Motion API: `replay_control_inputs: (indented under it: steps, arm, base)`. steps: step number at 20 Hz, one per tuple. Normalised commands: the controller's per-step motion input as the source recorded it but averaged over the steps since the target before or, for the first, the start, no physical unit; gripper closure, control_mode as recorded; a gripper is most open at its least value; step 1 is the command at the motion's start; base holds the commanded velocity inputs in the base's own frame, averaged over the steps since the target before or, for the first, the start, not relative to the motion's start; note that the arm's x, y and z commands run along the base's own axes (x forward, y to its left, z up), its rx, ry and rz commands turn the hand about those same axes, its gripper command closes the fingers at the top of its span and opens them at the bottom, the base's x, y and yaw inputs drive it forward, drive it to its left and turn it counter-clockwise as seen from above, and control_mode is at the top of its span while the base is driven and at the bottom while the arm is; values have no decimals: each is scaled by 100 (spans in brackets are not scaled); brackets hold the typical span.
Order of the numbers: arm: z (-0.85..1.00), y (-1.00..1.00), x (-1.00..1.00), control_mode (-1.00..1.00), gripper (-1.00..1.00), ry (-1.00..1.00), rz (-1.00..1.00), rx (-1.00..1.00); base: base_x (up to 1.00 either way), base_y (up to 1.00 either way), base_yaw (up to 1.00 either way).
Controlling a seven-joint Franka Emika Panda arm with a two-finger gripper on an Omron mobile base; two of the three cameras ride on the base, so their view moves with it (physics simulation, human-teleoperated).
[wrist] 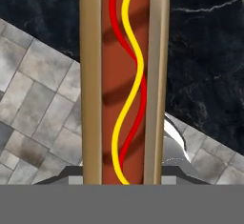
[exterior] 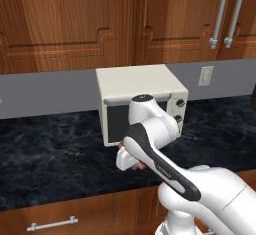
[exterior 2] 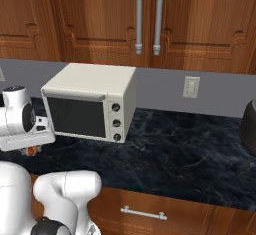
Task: Store the hot dog in the freezer for long-term storage. Close the freezer door after placing the cooked food.
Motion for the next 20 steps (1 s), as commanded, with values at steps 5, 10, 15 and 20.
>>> replay_control_inputs:
  steps: [5,10,15,20]
  arm:
    - [40,-63,-1,-100,100,2,-2,-3]
    - [27,-75,8,-100,100,15,-14,-13]
    - [32,-95,7,-100,100,22,-16,-8]
    - [36,-86,2,-100,100,17,-20,-3]
  base:
    - [0,0,0]
    - [0,0,0]
    - [0,0,0]
    - [0,0,0]
